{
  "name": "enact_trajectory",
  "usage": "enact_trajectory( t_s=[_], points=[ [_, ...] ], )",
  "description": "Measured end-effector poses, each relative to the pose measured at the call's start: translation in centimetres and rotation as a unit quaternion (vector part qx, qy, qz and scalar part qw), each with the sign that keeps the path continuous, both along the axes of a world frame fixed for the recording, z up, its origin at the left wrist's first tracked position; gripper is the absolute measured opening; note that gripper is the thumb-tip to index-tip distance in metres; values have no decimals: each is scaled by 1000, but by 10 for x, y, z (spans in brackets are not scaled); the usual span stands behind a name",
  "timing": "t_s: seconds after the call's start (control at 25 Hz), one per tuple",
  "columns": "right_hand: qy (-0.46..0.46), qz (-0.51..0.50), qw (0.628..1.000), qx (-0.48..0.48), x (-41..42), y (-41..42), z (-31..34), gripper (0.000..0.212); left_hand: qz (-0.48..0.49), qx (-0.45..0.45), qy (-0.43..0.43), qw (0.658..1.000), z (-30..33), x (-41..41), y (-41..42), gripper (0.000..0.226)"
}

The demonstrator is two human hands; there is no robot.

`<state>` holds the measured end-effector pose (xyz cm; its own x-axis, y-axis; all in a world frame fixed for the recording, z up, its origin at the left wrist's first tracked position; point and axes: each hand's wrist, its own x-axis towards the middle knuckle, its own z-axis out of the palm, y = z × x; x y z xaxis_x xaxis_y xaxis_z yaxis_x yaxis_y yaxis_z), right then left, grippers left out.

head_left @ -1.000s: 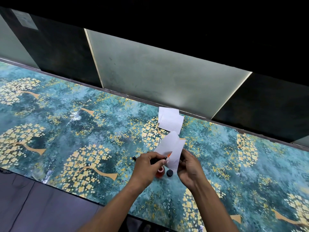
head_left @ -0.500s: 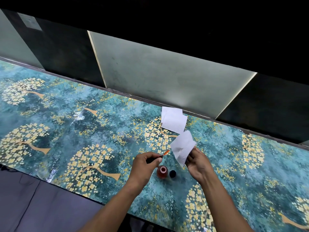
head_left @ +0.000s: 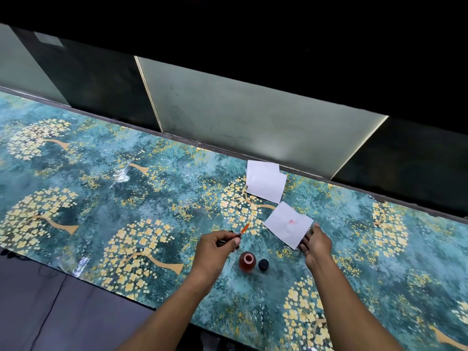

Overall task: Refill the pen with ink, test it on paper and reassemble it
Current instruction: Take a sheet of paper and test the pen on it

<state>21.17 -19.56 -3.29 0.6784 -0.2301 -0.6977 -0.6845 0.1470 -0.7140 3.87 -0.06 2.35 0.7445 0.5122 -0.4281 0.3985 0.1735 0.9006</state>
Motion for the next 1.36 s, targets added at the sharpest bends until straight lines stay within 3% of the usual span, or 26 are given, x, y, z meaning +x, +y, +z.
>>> enact_trajectory(
  t_s=[0.12,0.24,0.44,0.56,0.68,0.88,0.96,1.04,1.28,1.36],
  points=[
    [-38,10,983,-180,4,-4,-2,35,2,-8,6,1000,-2,2,0,7],
    [-98,70,955,-270,4,2,5,30,9,-15,16,1000,-6,1,4,8],
    [-207,214,930,-217,-13,51,30,9,50,-32,31,998,-9,-10,19,9],
    [-246,358,882,-184,-30,87,36,5,69,-21,44,996,-10,-18,29,7],
    [-259,513,787,-224,-47,120,30,7,86,-17,49,995,-11,-28,39,7],
    [-318,688,522,-392,-77,162,19,21,119,-22,52,991,-12,-39,55,7],
    [-313,713,457,-430,-84,170,15,21,115,-17,52,992,-13,-42,59,8],
    [-298,724,417,-461,-89,174,10,18,112,-12,54,992,-14,-45,63,8],
    [-279,720,410,-486,-100,176,0,9,113,-29,49,992,-18,-47,68,8],
    [-291,714,426,-474,-101,175,4,7,110,-35,52,992,-21,-46,68,8]
  ],
)
